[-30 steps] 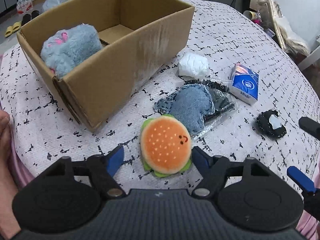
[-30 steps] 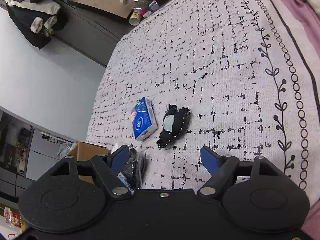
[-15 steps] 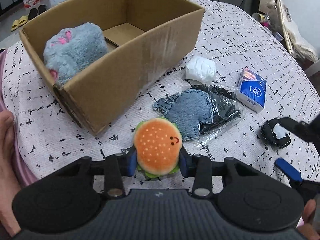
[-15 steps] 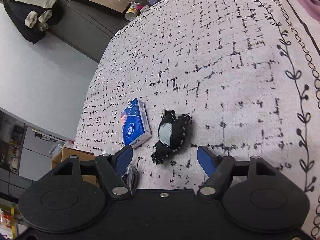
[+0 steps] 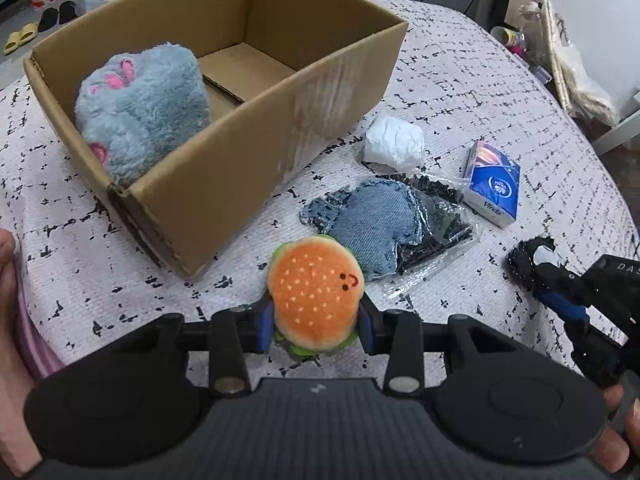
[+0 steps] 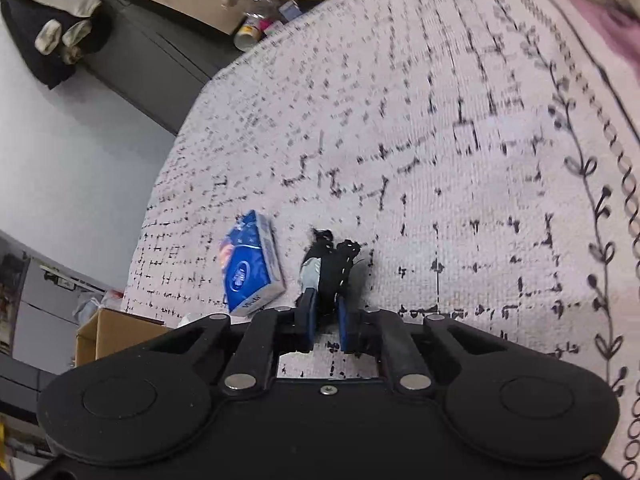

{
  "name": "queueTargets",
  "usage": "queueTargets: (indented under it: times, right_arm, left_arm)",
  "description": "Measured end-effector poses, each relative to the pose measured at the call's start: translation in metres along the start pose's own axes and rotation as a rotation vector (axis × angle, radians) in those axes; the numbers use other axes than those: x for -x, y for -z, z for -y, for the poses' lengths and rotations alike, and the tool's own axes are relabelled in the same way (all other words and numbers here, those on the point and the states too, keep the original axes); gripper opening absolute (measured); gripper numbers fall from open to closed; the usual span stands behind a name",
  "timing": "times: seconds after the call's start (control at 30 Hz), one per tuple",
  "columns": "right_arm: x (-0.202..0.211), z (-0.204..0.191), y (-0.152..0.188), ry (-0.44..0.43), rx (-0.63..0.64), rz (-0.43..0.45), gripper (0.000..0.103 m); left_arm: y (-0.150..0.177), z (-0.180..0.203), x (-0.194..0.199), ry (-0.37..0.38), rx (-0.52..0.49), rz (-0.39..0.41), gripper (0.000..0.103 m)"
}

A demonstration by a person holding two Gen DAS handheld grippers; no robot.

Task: Organize soft objects
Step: 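Lift the hamburger plush with the left gripper while the right gripper grasps the black item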

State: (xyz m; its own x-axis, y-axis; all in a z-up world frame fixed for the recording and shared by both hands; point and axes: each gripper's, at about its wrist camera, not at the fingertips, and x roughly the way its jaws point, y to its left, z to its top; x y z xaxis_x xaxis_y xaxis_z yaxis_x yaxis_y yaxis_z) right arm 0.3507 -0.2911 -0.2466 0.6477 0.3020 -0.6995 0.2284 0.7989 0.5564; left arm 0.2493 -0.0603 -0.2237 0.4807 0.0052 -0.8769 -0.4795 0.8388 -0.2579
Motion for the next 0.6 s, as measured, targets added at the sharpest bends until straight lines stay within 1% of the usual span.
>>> queueTargets:
  times: [0.2, 0.47, 0.6]
  right_arm:
    - [0.024, -0.013, 0.007, -0.04, 0.042, 0.035, 0.01]
    - [0.062, -0.023, 0.016, -0.06, 0.083, 0.062, 0.01]
    - [0.078, -0.032, 0.024, -0.074, 0.125, 0.078, 0.01]
  left_arm:
    - [0.002, -0.01, 0.013, 0.04, 0.013, 0.007, 0.038]
    - [0.005, -0.014, 0.052, 0.103, -0.018, 0.05, 0.038]
    - [0.003, -0.017, 0.069, 0.132, -0.039, 0.074, 0.038]
